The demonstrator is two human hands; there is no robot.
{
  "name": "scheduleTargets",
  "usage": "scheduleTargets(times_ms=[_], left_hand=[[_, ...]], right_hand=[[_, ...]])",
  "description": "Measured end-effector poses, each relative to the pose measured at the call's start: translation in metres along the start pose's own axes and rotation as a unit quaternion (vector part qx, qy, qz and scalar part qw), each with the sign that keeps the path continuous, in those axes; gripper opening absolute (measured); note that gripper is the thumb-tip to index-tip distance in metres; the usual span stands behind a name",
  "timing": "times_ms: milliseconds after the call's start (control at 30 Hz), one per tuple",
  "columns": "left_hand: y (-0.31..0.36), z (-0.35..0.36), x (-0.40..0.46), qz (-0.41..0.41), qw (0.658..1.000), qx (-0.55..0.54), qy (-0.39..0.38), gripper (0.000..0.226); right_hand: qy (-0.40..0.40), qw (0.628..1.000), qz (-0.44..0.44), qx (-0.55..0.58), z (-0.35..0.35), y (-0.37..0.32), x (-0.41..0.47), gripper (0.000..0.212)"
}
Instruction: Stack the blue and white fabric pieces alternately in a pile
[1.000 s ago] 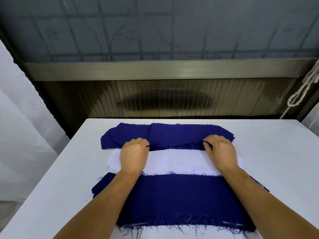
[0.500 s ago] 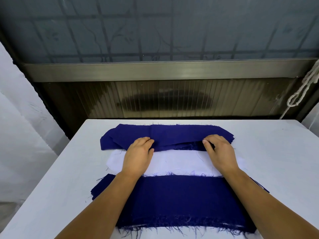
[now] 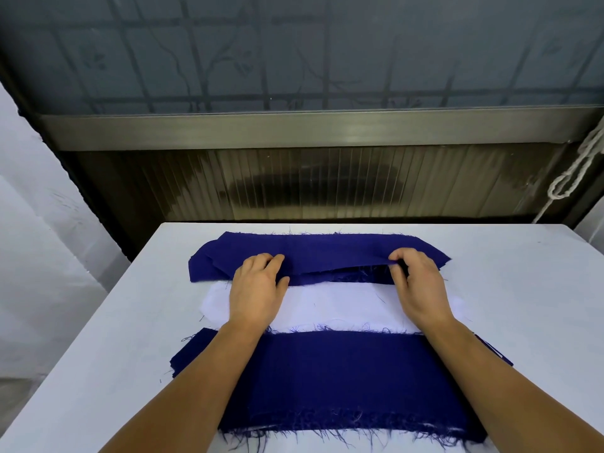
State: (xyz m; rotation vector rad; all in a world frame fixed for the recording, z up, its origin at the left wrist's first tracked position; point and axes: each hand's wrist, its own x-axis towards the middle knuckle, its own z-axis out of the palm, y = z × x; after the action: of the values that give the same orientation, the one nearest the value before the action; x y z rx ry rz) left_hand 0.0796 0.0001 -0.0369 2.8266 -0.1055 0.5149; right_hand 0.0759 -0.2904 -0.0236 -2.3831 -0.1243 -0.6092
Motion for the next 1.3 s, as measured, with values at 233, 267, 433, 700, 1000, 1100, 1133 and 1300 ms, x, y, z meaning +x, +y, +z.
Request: scheduleTargets(times_ms=[233, 267, 433, 700, 1000, 1100, 1133, 1300], left_hand=[[0.001, -0.002, 0.003, -0.025, 0.999, 0.003, 0.029, 0.033], [0.000, -0.003, 0.003, -0.034, 0.999, 0.002, 0.033, 0.031], [-0.006, -0.005, 0.004, -0.073, 0.996, -0.038, 0.033, 0.028], [-0.018, -0.018, 0.007, -0.119, 0.982, -0.114, 0.088, 0.016], [-0.030, -0.087, 0.006, 0.005, 0.984, -0.021, 0.174, 0.014], [-0.029, -0.109, -0.006, 0.025, 0.985, -0.030, 0.166, 0.014], [-0.029, -0.115, -0.011, 0.025, 0.986, -0.044, 0.157, 0.015], [-0.040, -0.141, -0.034, 0.023, 0.988, -0.148, 0.034, 0.015]], right_hand=[[0.008, 1.000, -0.006, -0.001, 0.000, -0.001, -0.001, 0.013], [0.011, 1.000, -0.007, 0.000, 0.000, 0.000, -0.002, 0.012], [0.006, 0.999, 0.002, -0.033, -0.001, 0.004, -0.001, 0.006], [0.038, 0.998, -0.029, -0.034, -0.007, -0.002, -0.001, 0.015], [0.043, 0.998, -0.037, -0.005, -0.042, -0.019, 0.000, 0.024], [0.058, 0.997, -0.051, 0.007, -0.064, -0.032, -0.005, 0.027], [0.061, 0.997, -0.053, 0.015, -0.072, -0.036, -0.008, 0.027], [-0.020, 0.997, -0.036, 0.063, -0.108, -0.045, -0.036, 0.026]])
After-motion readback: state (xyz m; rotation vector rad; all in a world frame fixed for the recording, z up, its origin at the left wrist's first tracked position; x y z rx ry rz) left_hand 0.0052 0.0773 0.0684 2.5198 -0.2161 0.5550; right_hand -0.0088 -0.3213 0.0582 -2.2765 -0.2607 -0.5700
